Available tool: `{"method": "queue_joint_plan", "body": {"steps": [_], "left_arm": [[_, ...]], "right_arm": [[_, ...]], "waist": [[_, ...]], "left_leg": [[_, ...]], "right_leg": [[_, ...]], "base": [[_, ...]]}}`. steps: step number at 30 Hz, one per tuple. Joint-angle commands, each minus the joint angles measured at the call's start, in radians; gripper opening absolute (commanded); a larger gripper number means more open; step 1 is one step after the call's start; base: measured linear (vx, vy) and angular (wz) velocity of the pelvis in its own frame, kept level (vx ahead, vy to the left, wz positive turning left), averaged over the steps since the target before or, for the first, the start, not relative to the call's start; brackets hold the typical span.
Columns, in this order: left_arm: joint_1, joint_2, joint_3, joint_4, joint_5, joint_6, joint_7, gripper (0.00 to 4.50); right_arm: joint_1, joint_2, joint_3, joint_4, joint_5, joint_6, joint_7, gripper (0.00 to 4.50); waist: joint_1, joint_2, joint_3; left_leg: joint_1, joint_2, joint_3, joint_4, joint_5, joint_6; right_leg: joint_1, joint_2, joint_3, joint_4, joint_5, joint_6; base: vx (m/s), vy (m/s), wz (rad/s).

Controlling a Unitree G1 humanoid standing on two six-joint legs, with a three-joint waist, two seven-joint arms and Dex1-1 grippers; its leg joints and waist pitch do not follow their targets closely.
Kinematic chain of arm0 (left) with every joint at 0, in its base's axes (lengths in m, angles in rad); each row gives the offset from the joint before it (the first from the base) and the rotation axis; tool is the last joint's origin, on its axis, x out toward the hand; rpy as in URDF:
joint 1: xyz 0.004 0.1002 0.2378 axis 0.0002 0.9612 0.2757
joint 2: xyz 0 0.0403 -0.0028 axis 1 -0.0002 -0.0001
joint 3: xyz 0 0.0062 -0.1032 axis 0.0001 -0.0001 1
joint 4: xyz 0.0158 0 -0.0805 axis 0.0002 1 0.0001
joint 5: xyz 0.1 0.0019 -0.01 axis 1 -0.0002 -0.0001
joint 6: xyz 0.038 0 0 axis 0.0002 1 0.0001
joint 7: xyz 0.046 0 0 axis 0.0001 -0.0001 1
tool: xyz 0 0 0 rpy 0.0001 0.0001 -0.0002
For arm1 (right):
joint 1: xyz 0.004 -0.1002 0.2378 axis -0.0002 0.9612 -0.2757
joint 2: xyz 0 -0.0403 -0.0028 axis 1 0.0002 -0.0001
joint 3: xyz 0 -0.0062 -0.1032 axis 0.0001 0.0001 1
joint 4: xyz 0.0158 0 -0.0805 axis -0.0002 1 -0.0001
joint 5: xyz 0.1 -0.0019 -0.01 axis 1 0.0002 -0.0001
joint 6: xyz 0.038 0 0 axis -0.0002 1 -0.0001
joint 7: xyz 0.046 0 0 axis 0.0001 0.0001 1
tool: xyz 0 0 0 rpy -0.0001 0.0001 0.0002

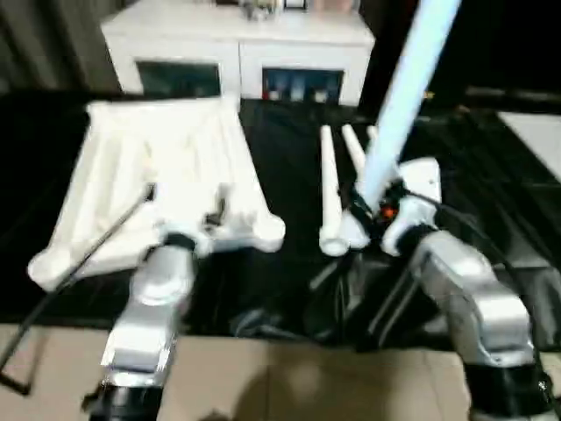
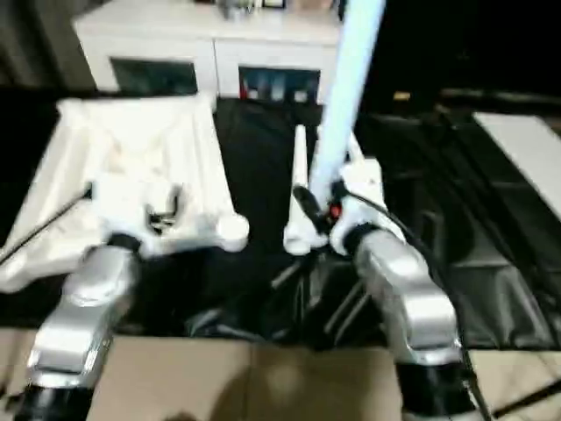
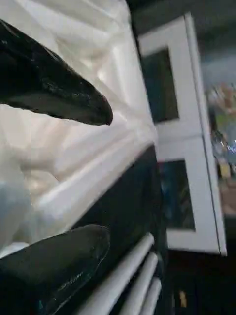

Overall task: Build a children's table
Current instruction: Pick table leg

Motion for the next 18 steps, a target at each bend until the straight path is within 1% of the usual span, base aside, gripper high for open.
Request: {"method": "queue_joint_plan", "body": {"steps": [1,2,3,4,5,6,7,8,9,10,11,12,13,14,15,16,17,18], "left_arm": [[-0.031,0.013,0.02,0.009,0.002,0.004,-0.012,3.63],[-0.035,0.02,0.018,0.011,0.004,0.004,-0.018,3.63],[-0.036,0.021,0.018,0.012,0.004,0.004,-0.019,3.63],[-0.043,0.028,0.016,0.018,0.009,0.002,-0.025,3.63],[-0.047,0.029,0.017,0.023,0.01,0.0,-0.027,3.63],[-0.055,0.03,0.024,0.031,0.009,0.001,-0.031,3.63],[-0.055,0.03,0.024,0.031,0.009,0.001,-0.031,3.63],[-0.055,0.034,0.028,0.037,0.009,-0.001,-0.034,3.63],[-0.054,0.037,0.028,0.039,0.008,-0.001,-0.038,3.63],[-0.051,0.041,0.028,0.041,0.008,-0.002,-0.041,3.63],[-0.047,0.043,0.03,0.041,0.009,-0.005,-0.04,3.63],[-0.044,0.045,0.031,0.04,0.009,-0.005,-0.041,3.63],[-0.041,0.048,0.033,0.039,0.009,-0.006,-0.042,3.63],[-0.035,0.048,0.038,0.033,0.007,-0.003,-0.039,3.63],[-0.027,0.049,0.045,0.026,0.006,0.001,-0.038,3.63],[-0.025,0.049,0.046,0.025,0.006,0.001,-0.038,3.63],[-0.023,0.05,0.047,0.023,0.005,0.001,-0.039,3.63],[-0.019,0.049,0.049,0.02,0.007,0.002,-0.036,3.63]], "right_arm": [[-0.01,0.009,-0.003,-0.028,0.016,0.001,0.014,1.85],[-0.008,0.01,-0.001,-0.029,0.013,-0.001,0.012,1.85],[-0.007,0.01,-0.001,-0.029,0.013,-0.002,0.011,1.85],[0.0,0.011,-0.001,-0.034,0.014,-0.003,0.011,1.85],[0.004,0.011,0.0,-0.037,0.016,-0.004,0.01,1.85],[0.011,0.012,0.001,-0.041,0.02,-0.003,0.007,1.85],[0.012,0.012,0.001,-0.041,0.02,-0.003,0.007,1.85],[0.022,0.013,0.008,-0.038,0.02,-0.007,0.009,1.85],[0.027,0.011,0.015,-0.036,0.015,-0.011,0.012,1.85],[0.031,0.011,0.021,-0.036,0.013,-0.01,0.016,1.85],[0.036,0.012,0.023,-0.042,0.017,-0.006,0.02,1.85],[0.037,0.013,0.024,-0.046,0.018,-0.003,0.023,1.85],[0.038,0.014,0.026,-0.05,0.019,0.003,0.027,1.85],[0.04,0.009,0.036,-0.051,0.014,0.002,0.034,1.85],[0.041,0.003,0.051,-0.051,0.011,0.002,0.043,1.85],[0.041,0.003,0.052,-0.051,0.011,0.003,0.044,1.85],[0.041,0.002,0.055,-0.051,0.012,0.003,0.046,1.85],[0.041,0.007,0.054,-0.051,0.018,0.004,0.047,1.85]], "waist": [[-0.013,0.004,-0.057],[-0.024,0.008,-0.06],[-0.043,0.026,-0.071],[-0.058,0.031,-0.066],[-0.064,0.031,-0.066],[-0.061,0.017,-0.077],[-0.051,0.007,-0.092],[-0.043,0.005,-0.094],[-0.039,0.006,-0.101],[-0.042,0.007,-0.102],[-0.05,0.017,-0.107],[-0.067,0.028,-0.115],[-0.104,0.037,-0.119],[-0.12,0.037,-0.125],[-0.097,-0.02,-0.091],[-0.076,-0.036,-0.087],[-0.055,-0.08,-0.1],[-0.03,-0.038,-0.06]], "left_leg": [[0.023,0.055,-0.022,-0.103,-0.182,0.043],[0.031,0.064,-0.033,-0.114,-0.21,0.048],[0.066,0.083,-0.059,-0.122,-0.223,0.085],[0.085,0.093,-0.069,-0.124,-0.251,0.125],[0.087,0.09,-0.066,-0.121,-0.25,0.14],[0.023,0.038,-0.028,-0.09,-0.106,0.19],[-0.011,0.007,-0.012,-0.067,-0.025,0.202],[-0.05,-0.012,-0.005,-0.051,0.04,0.218],[-0.059,-0.009,-0.01,-0.048,0.069,0.217],[-0.065,-0.008,-0.014,-0.049,0.103,0.221],[-0.038,-0.003,-0.025,-0.05,0.176,0.239],[0.035,0.027,-0.06,-0.051,0.279,0.308],[0.139,0.098,-0.135,-0.043,0.416,0.458],[0.181,0.138,-0.177,-0.044,0.512,0.535],[0.051,0.05,-0.219,-0.049,0.542,0.6],[-0.076,-0.071,-0.143,0.005,0.392,0.501],[-0.175,-0.122,-0.094,0.094,0.147,0.434],[-0.141,-0.047,-0.1,0.117,-0.036,0.237]], "right_leg": [[0.022,-0.041,0.051,-0.127,-0.31,-0.142],[0.02,-0.033,0.047,-0.111,-0.232,-0.16],[0.004,-0.029,0.037,-0.087,-0.086,-0.185],[-0.015,-0.033,0.034,-0.074,-0.022,-0.208],[-0.016,-0.038,0.038,-0.075,0.009,-0.219],[0.047,-0.06,0.06,-0.092,0.154,-0.238],[0.089,-0.062,0.074,-0.095,0.228,-0.232],[0.111,-0.063,0.085,-0.103,0.29,-0.217],[0.123,-0.06,0.082,-0.098,0.313,-0.207],[0.126,-0.05,0.074,-0.093,0.335,-0.192],[0.104,-0.019,0.054,-0.075,0.373,-0.16],[0.049,0.004,0.032,-0.038,0.363,-0.132],[-0.071,-0.006,0.021,0.004,0.178,-0.092],[-0.122,-0.027,0.029,0.026,0.065,-0.05],[-0.07,-0.076,0.085,-0.005,0.067,0.033],[0.044,-0.095,0.109,-0.061,0.162,0.094],[0.142,-0.14,0.126,-0.098,0.259,0.235],[0.07,-0.265,0.092,-0.16,0.228,0.289]], "base": [[0.07,0.044,0.09],[0.09,0.054,0.01],[0.09,0.054,0.01],[0.109,0.05,0.04],[0.121,0.034,0.03],[0.121,0.034,0.03],[0.07,0.025,0.01],[0.071,0.021,0.05],[0.071,0.021,0.05],[0.12,0.016,0.07],[0.129,0.004,0.08],[0.129,0.004,0.08],[0.114,-0.04,0.02],[0.068,-0.084,-0.2],[0.068,-0.084,-0.2],[0.003,-0.12,-0.2],[-0.025,-0.061,0.39],[-0.025,-0.061,0.39]]}}
